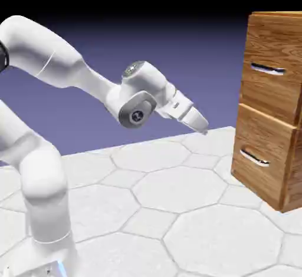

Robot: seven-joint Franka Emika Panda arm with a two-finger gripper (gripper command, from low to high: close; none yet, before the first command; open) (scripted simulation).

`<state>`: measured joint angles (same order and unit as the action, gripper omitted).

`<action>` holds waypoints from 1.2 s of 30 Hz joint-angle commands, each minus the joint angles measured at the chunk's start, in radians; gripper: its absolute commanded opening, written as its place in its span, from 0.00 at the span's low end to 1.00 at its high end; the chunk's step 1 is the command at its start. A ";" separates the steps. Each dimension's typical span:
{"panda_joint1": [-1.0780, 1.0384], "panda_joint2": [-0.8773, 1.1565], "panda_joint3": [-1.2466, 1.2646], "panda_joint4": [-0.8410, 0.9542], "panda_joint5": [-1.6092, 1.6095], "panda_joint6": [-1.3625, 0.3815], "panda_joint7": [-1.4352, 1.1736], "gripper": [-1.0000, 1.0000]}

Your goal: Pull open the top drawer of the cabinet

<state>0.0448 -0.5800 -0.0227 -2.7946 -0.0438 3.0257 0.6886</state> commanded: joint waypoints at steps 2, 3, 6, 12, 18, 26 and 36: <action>0.054 -0.017 -0.038 0.025 -0.073 -0.019 -0.087 1.00; 0.082 -0.025 -0.057 0.038 -0.109 -0.028 -0.131 1.00; 0.163 -0.050 -0.113 0.076 -0.218 -0.056 -0.261 1.00; 0.326 -0.100 -0.226 0.153 -0.436 -0.112 -0.522 1.00; 0.489 -0.150 -0.339 0.229 -0.654 -0.168 -0.783 1.00; 0.707 -0.216 -0.490 0.331 -0.945 -0.243 -1.131 1.00; 0.978 -0.299 -0.678 0.458 -1.308 -0.336 -1.566 1.00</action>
<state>1.0231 -0.8794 -0.7007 -2.3362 -1.3521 2.6895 -0.8771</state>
